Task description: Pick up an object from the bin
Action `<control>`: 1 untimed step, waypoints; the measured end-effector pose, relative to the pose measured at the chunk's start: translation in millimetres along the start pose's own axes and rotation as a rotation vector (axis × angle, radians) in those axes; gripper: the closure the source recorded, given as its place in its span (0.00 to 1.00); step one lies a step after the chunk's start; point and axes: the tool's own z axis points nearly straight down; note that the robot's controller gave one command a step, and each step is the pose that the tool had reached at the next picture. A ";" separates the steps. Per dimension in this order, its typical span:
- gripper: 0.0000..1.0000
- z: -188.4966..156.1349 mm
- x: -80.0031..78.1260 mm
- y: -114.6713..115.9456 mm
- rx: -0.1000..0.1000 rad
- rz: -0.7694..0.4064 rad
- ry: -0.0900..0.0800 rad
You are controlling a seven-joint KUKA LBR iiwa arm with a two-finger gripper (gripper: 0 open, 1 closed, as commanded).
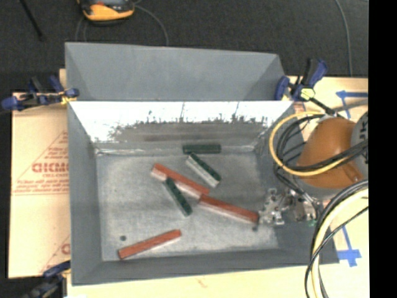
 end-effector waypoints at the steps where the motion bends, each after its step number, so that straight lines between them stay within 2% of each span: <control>1: 0.00 2.0 -4.5 0.0 0.006 -0.001 -0.026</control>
Offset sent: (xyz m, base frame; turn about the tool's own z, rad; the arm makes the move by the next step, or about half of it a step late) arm 0.0000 0.0000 0.0000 0.0000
